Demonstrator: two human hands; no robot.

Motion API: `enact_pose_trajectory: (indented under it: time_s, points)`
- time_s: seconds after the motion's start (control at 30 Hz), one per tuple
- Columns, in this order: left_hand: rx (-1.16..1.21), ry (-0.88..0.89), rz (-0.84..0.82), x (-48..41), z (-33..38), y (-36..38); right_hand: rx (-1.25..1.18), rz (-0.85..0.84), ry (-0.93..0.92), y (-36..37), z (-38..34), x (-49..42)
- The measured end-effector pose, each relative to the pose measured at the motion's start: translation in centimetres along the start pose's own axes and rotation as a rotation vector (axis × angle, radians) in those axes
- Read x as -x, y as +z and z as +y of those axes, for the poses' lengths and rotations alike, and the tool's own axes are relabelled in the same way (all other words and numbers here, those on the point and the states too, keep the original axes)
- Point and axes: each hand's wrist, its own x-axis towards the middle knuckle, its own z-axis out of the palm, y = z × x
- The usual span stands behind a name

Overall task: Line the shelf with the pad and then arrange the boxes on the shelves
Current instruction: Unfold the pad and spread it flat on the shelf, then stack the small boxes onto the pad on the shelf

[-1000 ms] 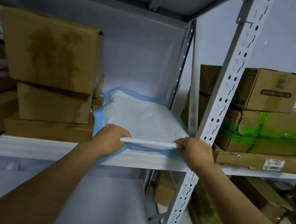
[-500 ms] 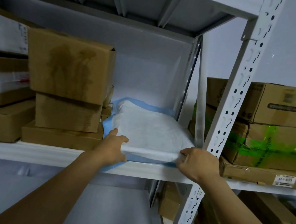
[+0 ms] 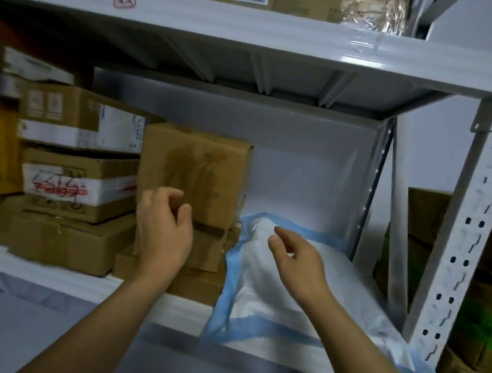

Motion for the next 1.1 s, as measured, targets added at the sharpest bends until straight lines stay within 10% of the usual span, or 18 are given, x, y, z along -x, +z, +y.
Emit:
enact_pose_trajectory:
  time_s: [0.33,0.83,1.1]
  points:
    - [-0.018,-0.327,-0.252,-6.6,-3.8,-2.6,-0.446,-0.127,0.218,3.5,-7.1,-3.7]
    - [0.436,-0.125,-0.323,-3.3,1.0,-4.2,-1.083,0.009,0.257,0.5,-4.7,-2.1]
    - [0.475,0.007,-0.414,-1.1,5.3,1.3,-1.016,0.191,0.29,-4.9,-0.7,-1.7]
